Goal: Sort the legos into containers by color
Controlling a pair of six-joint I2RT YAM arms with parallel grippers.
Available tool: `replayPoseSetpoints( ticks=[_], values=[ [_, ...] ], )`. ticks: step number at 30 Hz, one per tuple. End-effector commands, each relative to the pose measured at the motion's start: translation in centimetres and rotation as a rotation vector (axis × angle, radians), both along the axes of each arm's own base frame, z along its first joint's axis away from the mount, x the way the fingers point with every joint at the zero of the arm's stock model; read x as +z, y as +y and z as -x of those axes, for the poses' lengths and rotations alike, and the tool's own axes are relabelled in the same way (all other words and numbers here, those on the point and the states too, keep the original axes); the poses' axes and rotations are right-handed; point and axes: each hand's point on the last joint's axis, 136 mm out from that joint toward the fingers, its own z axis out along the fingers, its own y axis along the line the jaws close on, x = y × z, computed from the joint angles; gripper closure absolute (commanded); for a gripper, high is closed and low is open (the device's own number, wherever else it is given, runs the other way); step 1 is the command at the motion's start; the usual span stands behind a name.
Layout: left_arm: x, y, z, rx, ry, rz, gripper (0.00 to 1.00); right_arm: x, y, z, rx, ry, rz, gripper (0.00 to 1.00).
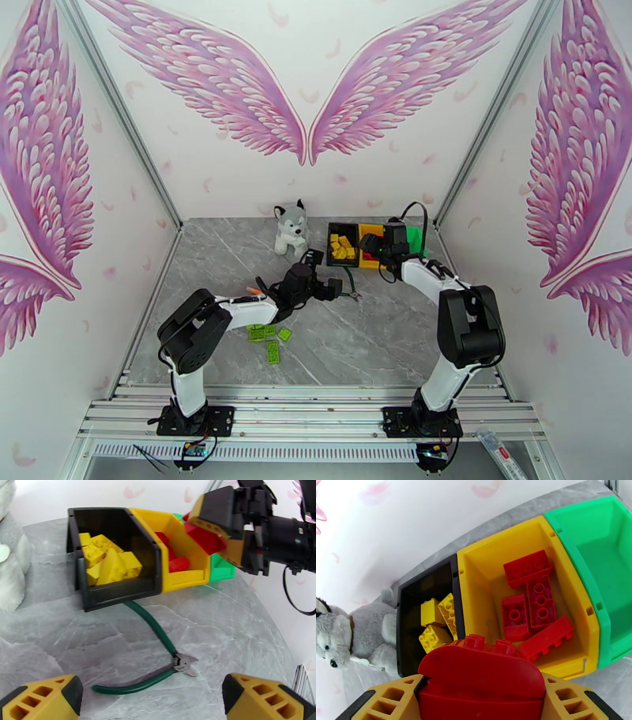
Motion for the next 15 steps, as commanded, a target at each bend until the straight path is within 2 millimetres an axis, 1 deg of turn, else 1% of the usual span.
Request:
replayPoseSetpoints(
  ticks=[1,4,8,9,11,15],
  values=[
    [1.3,1.1,0.2,0.025,-0.008,0.023,0.01,0.3,-0.4,-1.2,-0.015,0.006,0.019,0.44],
    [1.5,2.1,0.4,0.044,-0.008,0.030,0.01,0.3,-1.1,-2.3,-0.039,0.015,0.039,0.43],
    [1.7,3.9,0.8,0.078,-0.012,0.030,0.01,-0.3,-1.9,-4.2,-0.060,0.048,0.064,0.40],
    [1.8,4.4,0.9,0.087,-0.013,0.032,0.01,-0.4,-2.1,-4.5,-0.064,0.055,0.069,0.37],
    [1.7,5.6,1.3,0.109,-0.011,0.029,0.01,-0.5,-2.3,-5.0,-0.070,0.065,0.076,0.29],
    [1.7,7.5,1.9,0.145,-0.012,0.024,0.01,0.0,-2.4,-5.0,-0.076,0.056,0.076,0.16]
  ],
)
